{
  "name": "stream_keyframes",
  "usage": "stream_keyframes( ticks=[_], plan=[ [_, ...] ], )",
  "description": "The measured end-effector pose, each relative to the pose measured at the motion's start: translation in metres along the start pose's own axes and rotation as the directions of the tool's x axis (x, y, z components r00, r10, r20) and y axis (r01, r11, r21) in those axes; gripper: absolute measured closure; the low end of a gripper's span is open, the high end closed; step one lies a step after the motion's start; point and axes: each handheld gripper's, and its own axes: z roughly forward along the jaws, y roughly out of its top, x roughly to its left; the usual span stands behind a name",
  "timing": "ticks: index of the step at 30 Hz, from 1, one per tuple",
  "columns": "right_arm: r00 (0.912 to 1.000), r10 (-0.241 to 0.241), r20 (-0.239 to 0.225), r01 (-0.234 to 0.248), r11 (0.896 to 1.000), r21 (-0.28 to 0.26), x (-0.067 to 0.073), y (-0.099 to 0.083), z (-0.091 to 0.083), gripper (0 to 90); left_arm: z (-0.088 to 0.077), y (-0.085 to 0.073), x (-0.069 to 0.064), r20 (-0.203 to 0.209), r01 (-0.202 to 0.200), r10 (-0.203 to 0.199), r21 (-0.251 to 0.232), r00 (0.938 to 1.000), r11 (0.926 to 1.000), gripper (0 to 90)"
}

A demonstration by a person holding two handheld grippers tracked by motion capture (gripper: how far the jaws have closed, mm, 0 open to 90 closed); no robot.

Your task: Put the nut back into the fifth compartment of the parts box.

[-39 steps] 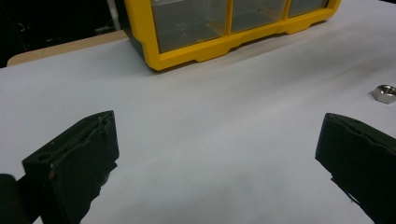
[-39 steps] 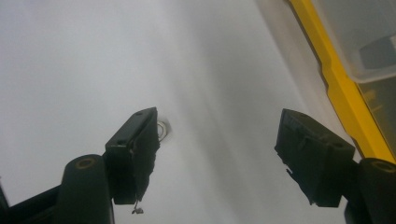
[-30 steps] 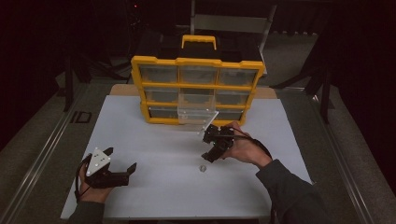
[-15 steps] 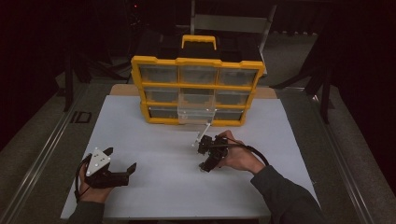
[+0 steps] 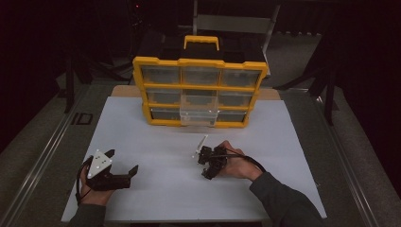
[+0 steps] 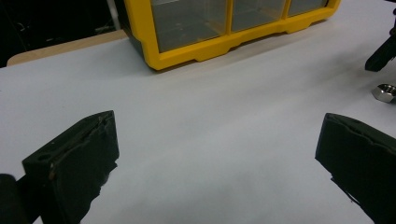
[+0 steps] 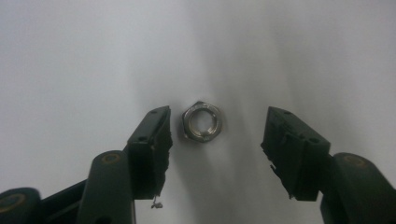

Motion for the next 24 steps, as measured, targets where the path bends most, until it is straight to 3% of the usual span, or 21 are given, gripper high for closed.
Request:
stream_keyframes(
  ticks=[8, 17, 24],
  plan=[
    [1.0000, -0.008, 0.001, 0.008, 1.000, 0.013, 0.0025, 0.0028, 0.0058, 54.8, 0.0000, 0.0000, 0.0001, -0.001, 0.000, 0.000, 0.000, 1.0000, 1.0000, 0.0],
    [0.9990, -0.005, -0.043, 0.006, 1.000, 0.020, 0.0042, 0.0034, 0.0088, 67.5, 0.0003, 0.0000, -0.0005, -0.001, 0.000, 0.000, 0.001, 1.0000, 1.0000, 0.0],
    [0.9980, 0.000, -0.064, 0.002, 1.000, 0.024, 0.0019, 0.0038, 0.0093, 69.4, 0.0006, 0.0000, -0.0008, -0.001, 0.000, 0.000, 0.002, 1.0000, 1.0000, 0.0]
  ],
)
